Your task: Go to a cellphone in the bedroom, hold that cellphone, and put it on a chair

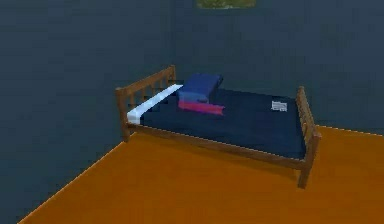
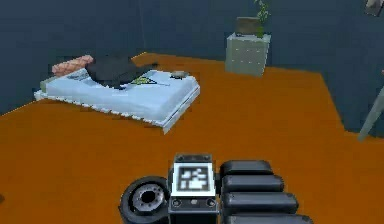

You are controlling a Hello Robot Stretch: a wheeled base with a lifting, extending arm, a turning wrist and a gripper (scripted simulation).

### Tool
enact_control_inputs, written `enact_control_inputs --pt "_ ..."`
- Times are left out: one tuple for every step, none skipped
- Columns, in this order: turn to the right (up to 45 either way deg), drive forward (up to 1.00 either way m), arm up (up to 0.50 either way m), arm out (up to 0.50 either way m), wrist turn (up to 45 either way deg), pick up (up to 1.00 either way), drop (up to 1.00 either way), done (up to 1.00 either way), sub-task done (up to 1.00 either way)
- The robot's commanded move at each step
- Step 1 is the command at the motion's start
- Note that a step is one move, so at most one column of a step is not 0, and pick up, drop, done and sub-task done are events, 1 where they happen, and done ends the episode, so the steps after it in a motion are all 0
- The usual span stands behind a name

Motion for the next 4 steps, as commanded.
enact_control_inputs --pt "-45.0 0.00 0.00 0.00 0.0 0.00 0.00 0.00 0.00" --pt "-39.0 0.00 0.00 0.00 0.0 0.00 0.00 0.00 0.00" --pt "0.0 1.00 0.00 0.00 0.0 0.00 0.00 0.00 0.00" --pt "3.0 0.00 0.00 0.00 0.0 0.00 0.00 0.00 0.00"
